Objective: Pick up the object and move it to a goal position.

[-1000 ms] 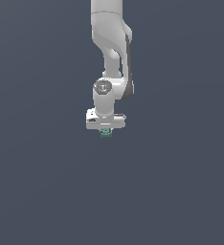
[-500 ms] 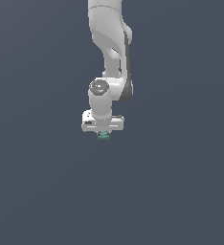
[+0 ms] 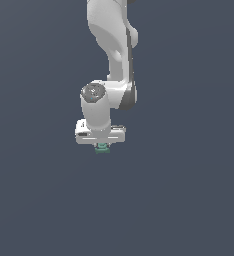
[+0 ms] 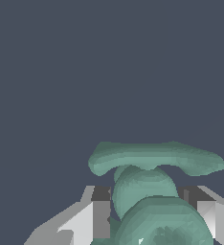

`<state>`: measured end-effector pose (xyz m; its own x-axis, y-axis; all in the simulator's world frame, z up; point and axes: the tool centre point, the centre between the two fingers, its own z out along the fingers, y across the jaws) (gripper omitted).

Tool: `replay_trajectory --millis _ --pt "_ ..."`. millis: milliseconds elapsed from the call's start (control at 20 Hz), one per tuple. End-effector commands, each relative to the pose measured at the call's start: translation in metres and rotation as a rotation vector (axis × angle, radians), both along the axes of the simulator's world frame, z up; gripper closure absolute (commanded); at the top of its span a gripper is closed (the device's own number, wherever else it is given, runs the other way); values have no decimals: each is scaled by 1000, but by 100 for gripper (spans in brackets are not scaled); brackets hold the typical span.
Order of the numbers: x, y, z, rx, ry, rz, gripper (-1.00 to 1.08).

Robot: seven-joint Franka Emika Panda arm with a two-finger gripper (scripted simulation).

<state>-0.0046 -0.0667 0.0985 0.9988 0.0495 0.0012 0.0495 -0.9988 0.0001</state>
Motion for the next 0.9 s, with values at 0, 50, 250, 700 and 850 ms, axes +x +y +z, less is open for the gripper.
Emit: replay_trajectory --millis 0,50,250,700,850 --pt "15 -6 10 0 1 0 108" --pt "21 -8 13 0 1 0 108" --pt "43 -16 27 0 1 0 108" --pt "81 -29 50 0 1 0 108" --pt "89 -32 53 0 1 0 108"
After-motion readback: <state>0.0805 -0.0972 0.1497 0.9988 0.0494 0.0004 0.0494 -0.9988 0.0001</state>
